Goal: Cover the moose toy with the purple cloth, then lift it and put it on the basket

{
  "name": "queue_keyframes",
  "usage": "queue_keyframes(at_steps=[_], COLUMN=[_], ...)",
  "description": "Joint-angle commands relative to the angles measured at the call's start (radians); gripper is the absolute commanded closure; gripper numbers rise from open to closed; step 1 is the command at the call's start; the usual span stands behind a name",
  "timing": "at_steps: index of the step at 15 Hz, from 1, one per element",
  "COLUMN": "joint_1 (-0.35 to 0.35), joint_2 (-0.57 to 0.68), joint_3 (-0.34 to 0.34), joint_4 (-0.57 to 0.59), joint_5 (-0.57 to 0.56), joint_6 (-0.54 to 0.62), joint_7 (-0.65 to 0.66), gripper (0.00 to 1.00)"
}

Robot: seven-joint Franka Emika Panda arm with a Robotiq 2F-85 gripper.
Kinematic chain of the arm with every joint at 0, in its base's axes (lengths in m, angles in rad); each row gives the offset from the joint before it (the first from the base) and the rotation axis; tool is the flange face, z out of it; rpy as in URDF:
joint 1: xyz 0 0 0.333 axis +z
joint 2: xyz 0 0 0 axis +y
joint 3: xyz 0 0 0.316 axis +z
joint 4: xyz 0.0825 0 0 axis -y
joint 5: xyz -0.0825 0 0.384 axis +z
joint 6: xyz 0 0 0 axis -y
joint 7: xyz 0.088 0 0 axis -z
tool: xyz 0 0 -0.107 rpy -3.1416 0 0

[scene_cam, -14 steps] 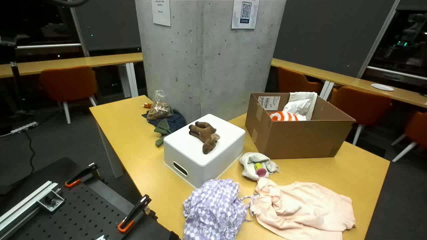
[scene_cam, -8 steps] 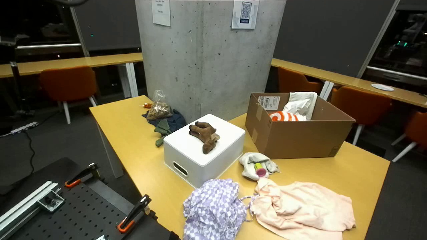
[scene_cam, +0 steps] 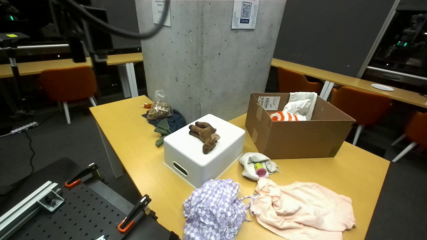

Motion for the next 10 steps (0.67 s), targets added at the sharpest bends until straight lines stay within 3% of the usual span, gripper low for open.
queue_keyframes(at_steps=[1,10], joint_1=[-0.037,-0.132], joint_2=[0.189,0.494], joint_3=[-0.078,-0.212], joint_4=[0.035,-0.029], joint_5=[0.034,0.226], joint_6=[0.185,0.484], joint_7=[-0.055,-0.206], gripper=[0.00,0.00])
